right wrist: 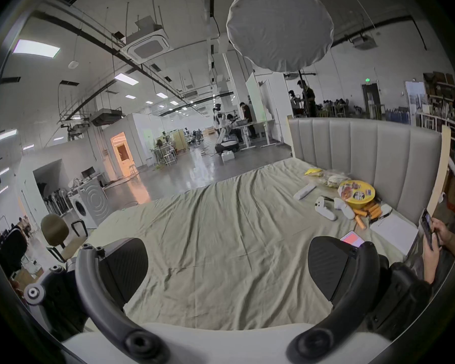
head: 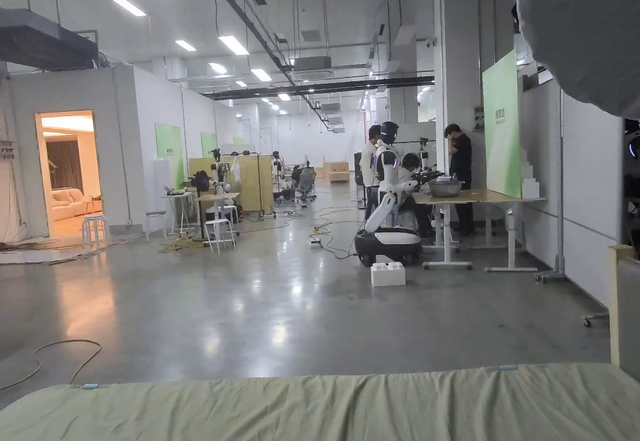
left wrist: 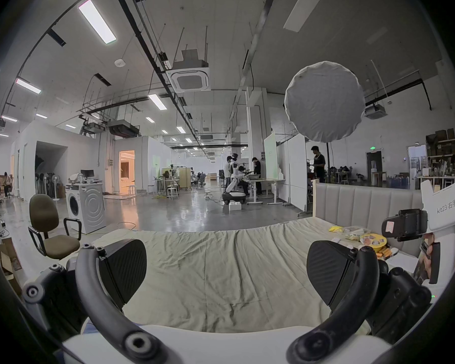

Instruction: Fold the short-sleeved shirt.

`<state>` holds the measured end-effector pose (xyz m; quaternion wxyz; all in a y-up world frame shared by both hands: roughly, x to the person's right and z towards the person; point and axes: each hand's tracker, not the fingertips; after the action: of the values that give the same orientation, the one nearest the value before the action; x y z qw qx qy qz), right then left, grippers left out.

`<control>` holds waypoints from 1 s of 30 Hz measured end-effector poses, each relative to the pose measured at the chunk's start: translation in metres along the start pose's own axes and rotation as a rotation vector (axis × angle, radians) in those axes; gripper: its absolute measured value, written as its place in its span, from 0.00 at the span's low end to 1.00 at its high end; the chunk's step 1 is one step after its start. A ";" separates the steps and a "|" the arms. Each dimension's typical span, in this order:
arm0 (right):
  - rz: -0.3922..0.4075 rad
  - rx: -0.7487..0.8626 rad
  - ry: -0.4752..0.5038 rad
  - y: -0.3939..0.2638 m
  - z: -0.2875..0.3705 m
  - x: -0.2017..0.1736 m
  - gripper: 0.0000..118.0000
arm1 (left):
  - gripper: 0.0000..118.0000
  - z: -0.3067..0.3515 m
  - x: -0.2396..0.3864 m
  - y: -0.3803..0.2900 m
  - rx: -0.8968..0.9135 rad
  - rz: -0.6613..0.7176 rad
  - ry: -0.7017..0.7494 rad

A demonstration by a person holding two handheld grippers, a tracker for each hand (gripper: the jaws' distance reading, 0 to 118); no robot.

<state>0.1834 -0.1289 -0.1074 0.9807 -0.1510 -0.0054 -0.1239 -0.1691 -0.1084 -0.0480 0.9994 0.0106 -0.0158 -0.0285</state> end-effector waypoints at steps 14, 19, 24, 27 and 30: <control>-0.032 0.008 0.014 0.001 -0.001 -0.001 1.00 | 1.00 0.002 -0.002 0.001 0.002 0.021 0.002; 0.123 -0.001 0.181 -0.003 -0.008 -0.003 1.00 | 1.00 0.000 0.000 0.000 0.000 0.024 -0.002; 0.257 0.125 0.081 -0.014 0.000 -0.012 1.00 | 1.00 0.001 0.003 -0.001 -0.011 0.010 -0.010; 0.323 0.159 0.064 -0.022 -0.008 -0.015 1.00 | 1.00 -0.001 0.002 -0.002 -0.013 0.013 -0.013; 0.243 0.137 0.119 -0.024 -0.009 -0.010 1.00 | 1.00 -0.004 0.002 -0.001 -0.019 0.006 -0.003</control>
<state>0.1677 -0.1511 -0.1099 0.9951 -0.0758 0.0625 -0.0125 -0.1671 -0.1090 -0.0520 0.9995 0.0009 -0.0172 -0.0259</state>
